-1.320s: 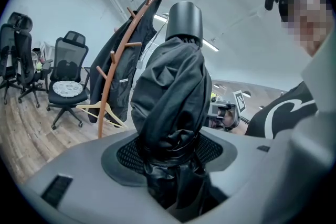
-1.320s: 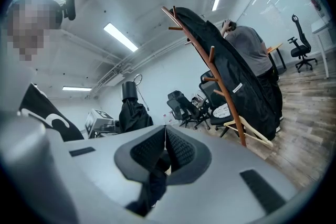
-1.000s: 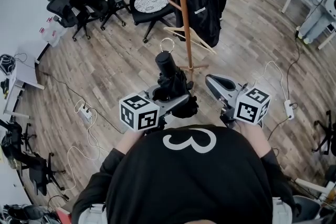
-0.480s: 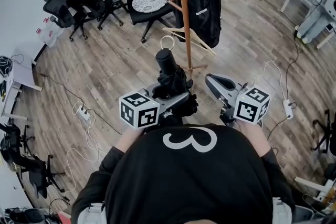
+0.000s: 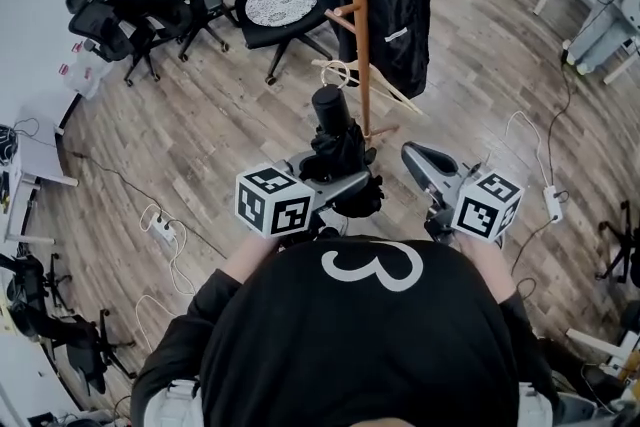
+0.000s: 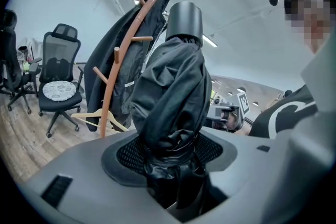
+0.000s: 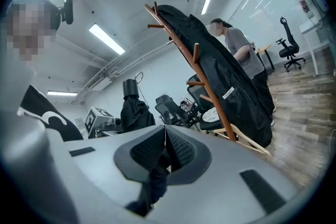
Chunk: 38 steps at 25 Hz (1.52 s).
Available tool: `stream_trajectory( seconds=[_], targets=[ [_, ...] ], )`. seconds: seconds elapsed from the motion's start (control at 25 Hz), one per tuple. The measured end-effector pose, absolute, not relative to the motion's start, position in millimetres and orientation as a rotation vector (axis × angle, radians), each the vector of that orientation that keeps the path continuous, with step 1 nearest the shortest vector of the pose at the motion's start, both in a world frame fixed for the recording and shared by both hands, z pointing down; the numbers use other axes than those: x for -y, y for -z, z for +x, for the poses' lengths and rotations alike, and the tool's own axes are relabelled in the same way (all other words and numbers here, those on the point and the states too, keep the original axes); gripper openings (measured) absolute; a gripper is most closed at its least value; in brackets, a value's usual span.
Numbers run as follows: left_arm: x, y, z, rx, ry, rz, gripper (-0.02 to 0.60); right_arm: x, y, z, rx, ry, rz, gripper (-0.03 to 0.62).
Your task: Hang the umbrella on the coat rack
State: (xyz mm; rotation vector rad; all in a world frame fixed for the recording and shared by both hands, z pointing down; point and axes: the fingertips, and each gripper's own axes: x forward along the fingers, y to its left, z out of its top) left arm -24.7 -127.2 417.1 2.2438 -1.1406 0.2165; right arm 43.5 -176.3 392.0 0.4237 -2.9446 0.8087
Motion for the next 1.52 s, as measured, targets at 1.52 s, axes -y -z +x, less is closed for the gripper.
stream_trajectory(
  seconds=[1.52],
  targets=[
    [278,-485,-117,0.751,-0.376,2.295,0.272,283,-457,-26,2.749,-1.011,0.966,0.026]
  ],
)
